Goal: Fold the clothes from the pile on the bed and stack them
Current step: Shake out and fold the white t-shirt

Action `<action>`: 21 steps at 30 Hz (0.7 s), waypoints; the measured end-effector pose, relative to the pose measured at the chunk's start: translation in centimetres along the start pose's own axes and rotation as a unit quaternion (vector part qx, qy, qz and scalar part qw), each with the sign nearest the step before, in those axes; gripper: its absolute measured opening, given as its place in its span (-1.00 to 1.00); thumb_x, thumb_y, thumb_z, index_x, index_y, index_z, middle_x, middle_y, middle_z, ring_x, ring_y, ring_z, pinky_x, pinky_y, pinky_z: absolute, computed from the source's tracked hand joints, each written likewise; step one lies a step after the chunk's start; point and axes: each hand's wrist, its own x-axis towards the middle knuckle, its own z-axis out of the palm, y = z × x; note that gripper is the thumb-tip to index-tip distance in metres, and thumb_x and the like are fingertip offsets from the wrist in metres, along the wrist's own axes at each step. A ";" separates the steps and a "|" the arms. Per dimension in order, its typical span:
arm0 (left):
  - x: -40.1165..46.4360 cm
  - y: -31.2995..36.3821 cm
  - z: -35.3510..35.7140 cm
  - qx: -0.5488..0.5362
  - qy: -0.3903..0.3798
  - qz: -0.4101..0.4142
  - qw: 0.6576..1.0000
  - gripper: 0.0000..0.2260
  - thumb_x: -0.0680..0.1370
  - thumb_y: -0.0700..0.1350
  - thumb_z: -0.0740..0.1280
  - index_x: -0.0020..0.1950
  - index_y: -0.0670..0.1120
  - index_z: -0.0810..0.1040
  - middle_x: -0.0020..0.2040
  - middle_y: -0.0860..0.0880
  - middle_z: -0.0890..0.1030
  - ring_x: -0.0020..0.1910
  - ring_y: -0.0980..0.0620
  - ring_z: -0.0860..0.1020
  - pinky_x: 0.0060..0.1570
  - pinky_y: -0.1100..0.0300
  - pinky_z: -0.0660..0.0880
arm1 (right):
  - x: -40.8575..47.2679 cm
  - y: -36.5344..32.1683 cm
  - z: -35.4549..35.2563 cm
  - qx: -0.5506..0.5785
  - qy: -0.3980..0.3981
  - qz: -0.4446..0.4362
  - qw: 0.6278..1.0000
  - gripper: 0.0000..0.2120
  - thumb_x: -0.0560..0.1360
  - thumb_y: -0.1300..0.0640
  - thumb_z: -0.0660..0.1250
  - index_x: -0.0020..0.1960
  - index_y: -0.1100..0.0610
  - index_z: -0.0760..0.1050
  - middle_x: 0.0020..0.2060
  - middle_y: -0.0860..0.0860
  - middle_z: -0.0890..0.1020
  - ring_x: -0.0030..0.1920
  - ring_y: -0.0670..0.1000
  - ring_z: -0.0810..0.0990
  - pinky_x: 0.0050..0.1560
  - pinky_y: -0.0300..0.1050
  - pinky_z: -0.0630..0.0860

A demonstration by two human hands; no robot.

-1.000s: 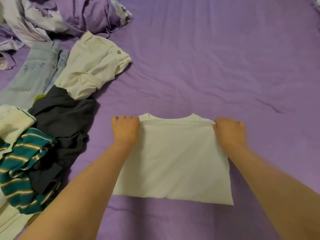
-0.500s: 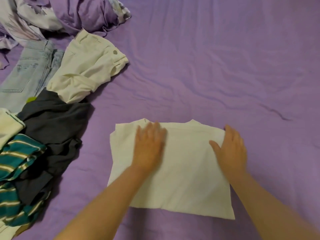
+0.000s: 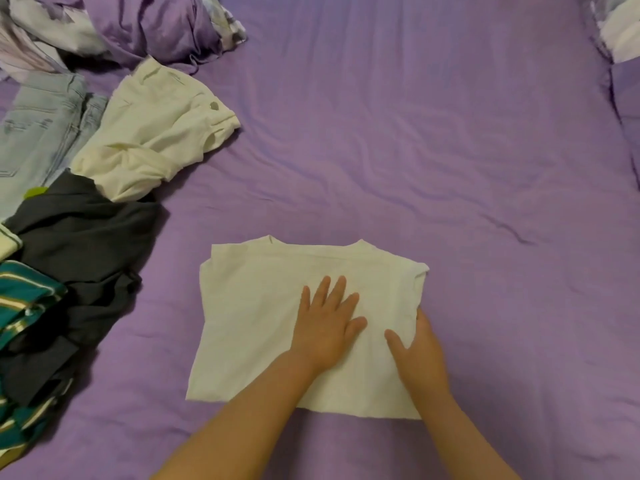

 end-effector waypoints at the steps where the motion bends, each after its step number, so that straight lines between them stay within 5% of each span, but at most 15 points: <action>1: -0.6 0.1 -0.9 -0.068 0.031 -0.014 0.997 -0.53 0.63 0.21 -0.06 0.47 0.09 0.30 0.56 0.00 0.15 0.54 -0.07 0.07 0.47 -0.05 -0.01 | -0.2 -0.5 0.0 0.012 -0.020 -0.009 1.000 -0.42 0.53 0.14 0.32 0.49 0.04 0.17 0.31 -0.04 0.45 0.19 -0.02 0.46 0.09 -0.19 0.35; 3: -1.8 0.3 -2.6 -0.257 0.066 -0.077 0.961 -0.63 0.63 0.17 0.02 0.14 0.06 0.56 0.22 0.04 0.56 0.19 0.01 0.47 0.25 0.06 0.36 | -0.8 -1.9 0.2 0.028 -0.070 -0.021 0.997 -0.33 0.51 0.17 0.32 0.51 -0.03 0.08 0.25 -0.15 0.43 0.10 -0.18 0.45 0.00 -0.34 0.36; 5: -2.9 0.6 -4.9 -0.499 0.013 -0.168 0.850 -0.67 0.63 0.20 0.05 -0.02 0.10 0.54 0.01 0.10 0.62 -0.07 0.10 0.57 0.04 0.14 0.50 | -1.5 -3.9 1.0 0.056 -0.116 -0.039 0.991 -0.25 0.48 0.24 0.32 0.52 -0.11 0.02 0.21 -0.23 0.40 0.05 -0.29 0.43 -0.14 -0.49 0.39; 7: -3.7 0.2 -6.5 -0.625 -0.040 -0.211 0.750 -0.63 0.61 0.26 0.00 0.12 0.16 0.53 0.04 0.09 0.63 -0.06 0.11 0.61 -0.07 0.20 0.57 | -2.2 -5.9 2.3 0.088 -0.150 -0.068 0.982 -0.21 0.46 0.32 0.31 0.52 -0.10 0.02 0.26 -0.19 0.41 0.14 -0.28 0.45 -0.10 -0.51 0.45; 10: -5.3 -1.6 -8.3 -0.695 -0.048 -0.214 0.685 -0.47 0.55 0.36 -0.10 0.27 0.18 0.49 0.17 0.08 0.62 0.10 0.06 0.61 0.18 0.04 0.50 | -3.4 -9.1 5.1 0.104 -0.179 -0.094 0.974 -0.17 0.46 0.30 0.34 0.55 -0.05 -0.04 0.31 -0.10 0.43 0.26 -0.10 0.49 0.09 -0.33 0.50; 12: -6.5 -3.5 -9.5 -0.721 -0.039 -0.210 0.659 -0.45 0.54 0.37 -0.11 0.25 0.17 0.51 0.16 0.05 0.64 0.11 0.05 0.62 0.23 0.00 0.48 | -4.1 -11.0 7.2 0.097 -0.195 -0.106 0.970 -0.17 0.49 0.24 0.35 0.56 -0.06 -0.08 0.33 -0.11 0.41 0.30 -0.07 0.47 0.20 -0.21 0.50; 15: -7.9 -6.9 -10.7 -0.746 -0.010 -0.206 0.633 -0.46 0.54 0.36 -0.08 0.18 0.13 0.55 0.10 0.04 0.67 0.08 0.06 0.63 0.14 0.06 0.54 | -5.4 -13.4 10.5 0.085 -0.225 -0.112 0.964 -0.17 0.51 0.21 0.34 0.55 -0.07 -0.13 0.19 -0.16 0.48 0.20 -0.14 0.50 0.06 -0.44 0.46; 19: -9.4 -11.3 -10.4 -0.756 0.021 -0.218 0.617 -0.38 0.54 0.36 -0.06 0.32 0.01 0.50 0.19 -0.03 0.63 0.15 0.01 0.61 0.16 0.08 0.53 | -6.7 -15.3 14.8 0.060 -0.239 -0.135 0.960 -0.27 0.53 0.25 0.24 0.56 0.02 -0.08 0.37 0.01 0.42 0.32 -0.03 0.45 0.32 -0.13 0.41; 21: -10.2 -13.1 -9.6 -0.755 0.028 -0.229 0.614 -0.39 0.55 0.36 -0.07 0.30 0.02 0.51 0.15 -0.01 0.65 0.13 0.03 0.62 0.03 0.18 0.57 | -7.0 -15.4 16.4 0.046 -0.253 -0.129 0.958 -0.34 0.57 0.25 0.17 0.56 0.04 -0.06 0.40 0.05 0.38 0.35 0.01 0.42 0.33 -0.17 0.36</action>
